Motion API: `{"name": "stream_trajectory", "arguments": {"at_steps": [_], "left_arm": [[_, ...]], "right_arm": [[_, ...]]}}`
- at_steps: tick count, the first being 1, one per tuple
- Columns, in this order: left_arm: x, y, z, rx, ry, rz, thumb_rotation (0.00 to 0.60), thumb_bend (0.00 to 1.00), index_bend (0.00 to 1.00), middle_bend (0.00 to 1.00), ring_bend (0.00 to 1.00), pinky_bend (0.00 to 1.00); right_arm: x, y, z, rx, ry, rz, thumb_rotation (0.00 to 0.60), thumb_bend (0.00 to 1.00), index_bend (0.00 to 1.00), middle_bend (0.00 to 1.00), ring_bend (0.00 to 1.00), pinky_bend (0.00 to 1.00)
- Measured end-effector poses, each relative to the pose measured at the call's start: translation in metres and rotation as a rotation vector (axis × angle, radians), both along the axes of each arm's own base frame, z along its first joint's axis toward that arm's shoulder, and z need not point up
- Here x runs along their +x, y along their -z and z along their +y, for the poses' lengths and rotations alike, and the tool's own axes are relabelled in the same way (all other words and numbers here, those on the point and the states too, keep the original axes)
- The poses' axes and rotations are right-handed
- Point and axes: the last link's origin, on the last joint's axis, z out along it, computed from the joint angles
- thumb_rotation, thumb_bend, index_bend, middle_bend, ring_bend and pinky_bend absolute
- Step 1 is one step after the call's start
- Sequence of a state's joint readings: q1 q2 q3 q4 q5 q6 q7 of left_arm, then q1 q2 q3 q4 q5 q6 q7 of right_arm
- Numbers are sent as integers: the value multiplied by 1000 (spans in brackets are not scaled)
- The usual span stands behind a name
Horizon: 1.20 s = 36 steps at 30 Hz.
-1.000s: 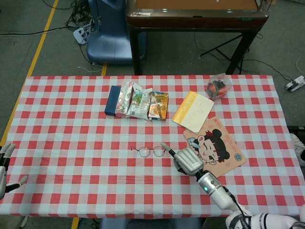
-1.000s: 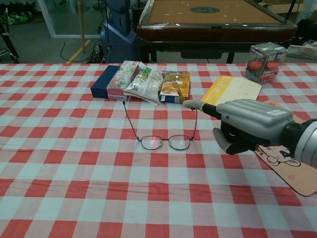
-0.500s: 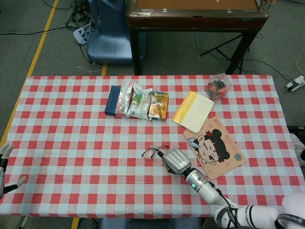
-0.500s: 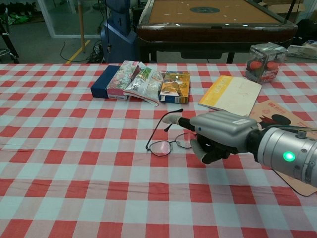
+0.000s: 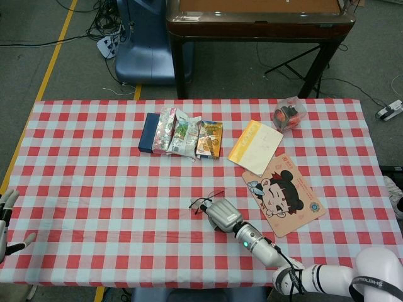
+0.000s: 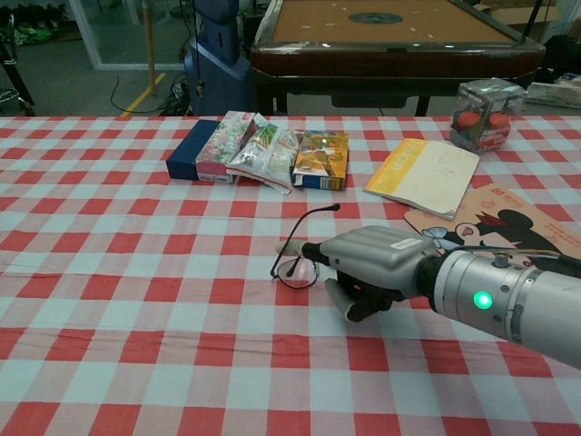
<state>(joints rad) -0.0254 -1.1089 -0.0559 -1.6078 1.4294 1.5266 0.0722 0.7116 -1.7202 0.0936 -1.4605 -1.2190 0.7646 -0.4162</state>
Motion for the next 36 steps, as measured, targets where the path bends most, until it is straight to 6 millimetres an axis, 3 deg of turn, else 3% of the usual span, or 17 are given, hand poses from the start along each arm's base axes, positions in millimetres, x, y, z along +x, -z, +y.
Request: {"name": "stream_trajectory", "arguments": {"at_steps": [13,20,29,36], "left_arm": [[-3,0,-1,-3,-13,-5,600,165,0,0,0,0],[-4,0,-2,-4,-16,-6,600,165,0,0,0,0],[1,0,0,-10,2,-4,600,165,0,0,0,0],[6,0,0,-10,13,1,600,165,0,0,0,0]], "right_arm": [[-6,20,-3,31,43,14,600,752,0,1000,1000,999],[-5,20,-3,34,56,1,600,753,0,1000,1000,1000],[-10,-11,-11,-59,106,-81,600,752,0,1000,1000,999],[-5,-56,-9,-172,68,-171,600,752,0,1000,1000,1000]]}}
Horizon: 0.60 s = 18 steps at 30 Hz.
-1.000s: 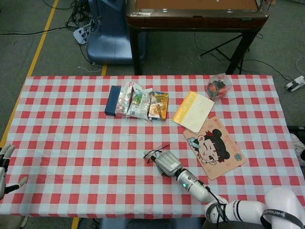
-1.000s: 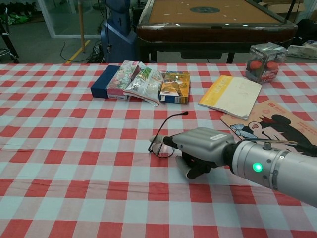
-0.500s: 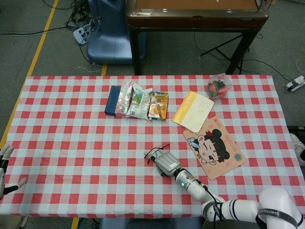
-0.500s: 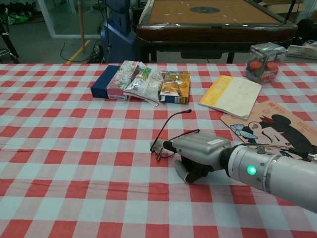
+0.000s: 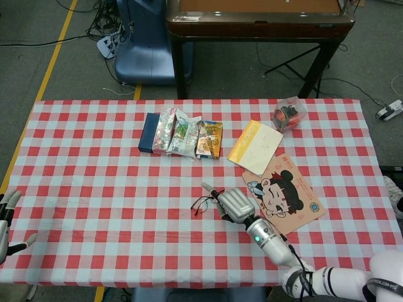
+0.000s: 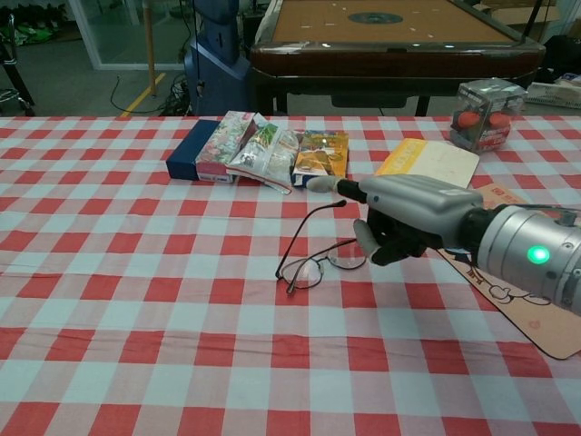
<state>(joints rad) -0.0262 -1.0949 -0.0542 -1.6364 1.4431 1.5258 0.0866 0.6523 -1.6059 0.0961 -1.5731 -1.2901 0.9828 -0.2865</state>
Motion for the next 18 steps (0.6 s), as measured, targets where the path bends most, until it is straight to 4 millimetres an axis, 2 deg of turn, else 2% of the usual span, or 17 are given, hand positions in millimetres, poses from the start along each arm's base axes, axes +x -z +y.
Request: {"name": "stream_trajectory", "arguments": {"at_steps": [6,9,13,18], "left_arm": [[6,2,1,-8,13,3,600,165,0,0,0,0],[8,3,2,-10,18,4,600,164,0,0,0,0],[10,5,2,-16,21,5,600,164,0,0,0,0],[8,6,1,-19,11,3,600,164,0,0,0,0]], "right_arm": [[3,-41,12,-84,-59,-39,600,752,0,1000,1000,1000],[4,-52,23,-89,-94,-46,600,752,0,1000,1000,1000],[6,-52,40,-46,-136,-40,600,753,0,1000,1000,999],[2,-36,52,23,-165,8,600,757,0,1000,1000,999]]}}
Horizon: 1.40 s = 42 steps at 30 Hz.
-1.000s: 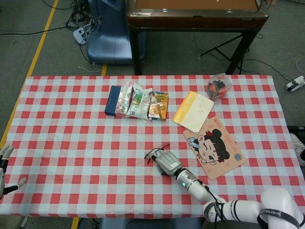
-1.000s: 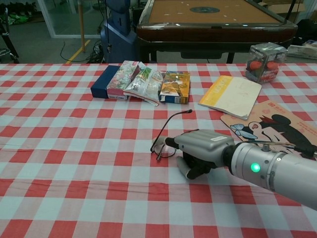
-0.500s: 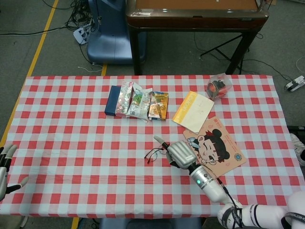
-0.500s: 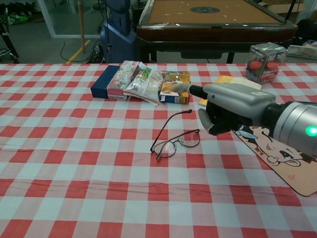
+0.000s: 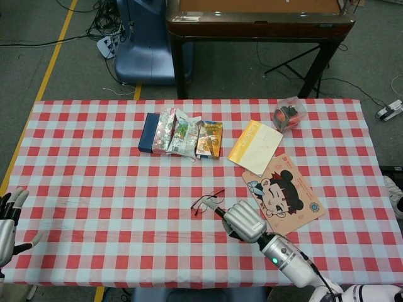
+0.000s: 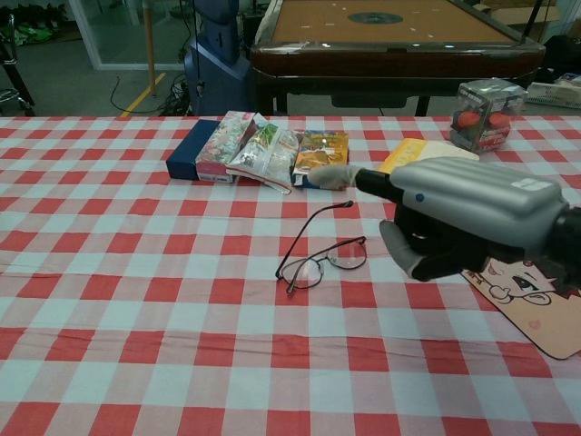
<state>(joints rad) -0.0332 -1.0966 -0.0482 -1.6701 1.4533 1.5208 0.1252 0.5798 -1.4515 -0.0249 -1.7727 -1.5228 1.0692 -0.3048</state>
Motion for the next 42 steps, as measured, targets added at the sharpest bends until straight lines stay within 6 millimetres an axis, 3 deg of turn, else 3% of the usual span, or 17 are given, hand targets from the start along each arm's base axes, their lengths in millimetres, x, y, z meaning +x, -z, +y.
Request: {"name": "stream_trajectory", "arguments": {"at_steps": [9,15,29,42], "left_arm": [[-6,-2,-2,4,-18,0,600,164,0,0,0,0],[-10,-2,-3,4,-28,-1,600,165,0,0,0,0],[-16,0,-1,-4,-36,-5,600,165,0,0,0,0],[-15,2,-1,-18,-37,-10,600,165,0,0,0,0]], "right_arm": [[-7,31,-12,15,35,78,600,769,0,1000,1000,1000],[-2,47,-20,18,45,111,600,769,0,1000,1000,1000],[-6,63,-30,2,91,174,600,769,0,1000,1000,1000],[-21,74,-37,26,166,208,600,771,0,1000,1000,1000]]}}
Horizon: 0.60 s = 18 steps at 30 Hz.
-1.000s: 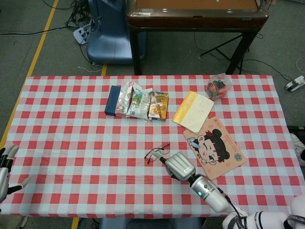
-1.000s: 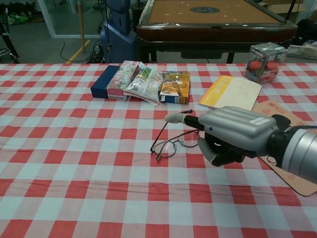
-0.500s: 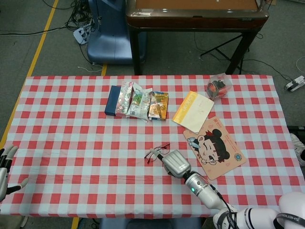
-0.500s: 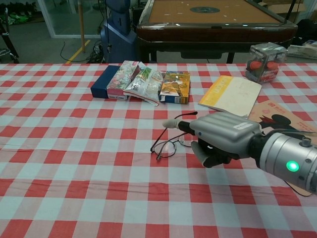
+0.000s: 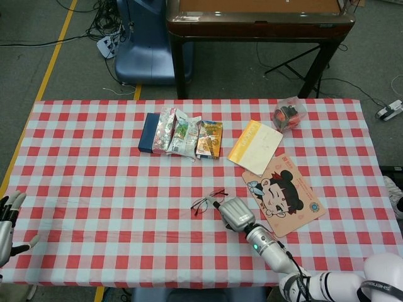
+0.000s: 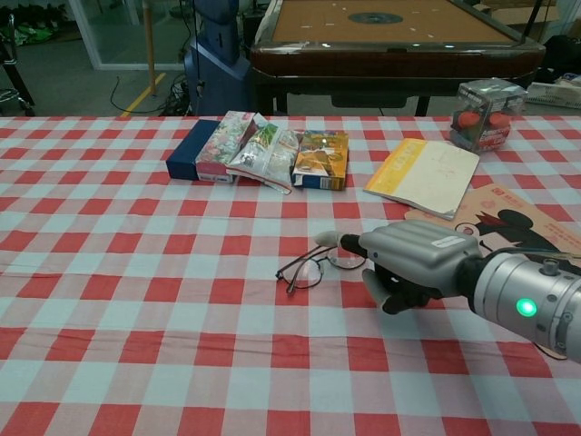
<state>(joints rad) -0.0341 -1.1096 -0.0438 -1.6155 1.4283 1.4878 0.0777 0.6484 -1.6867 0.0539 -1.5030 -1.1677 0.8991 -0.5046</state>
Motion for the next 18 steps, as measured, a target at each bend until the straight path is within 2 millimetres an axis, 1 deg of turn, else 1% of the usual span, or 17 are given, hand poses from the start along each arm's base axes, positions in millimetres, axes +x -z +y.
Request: {"name": "stream_trajectory", "arguments": {"at_steps": [7,12,15,18], "left_arm": [[0,-1,-1,-1,-4,-2,600,165,0,0,0,0],[0,0,-1,-5,-5,-4,600,164,0,0,0,0],[0,0,-1,-5,-5,-6,600,164,0,0,0,0],[-1,0,-1,-3,-5,-7,600,164,0,0,0,0]], "right_arm": [[-4,9,-4,19,27,2,600,772,0,1000,1000,1000],[-5,12,-4,30,38,1,600,773,0,1000,1000,1000],[-5,11,-4,25,34,-7,600,772,0,1000,1000,1000],[-1,5,-4,-1,27,-33,600,773,0,1000,1000,1000]]}}
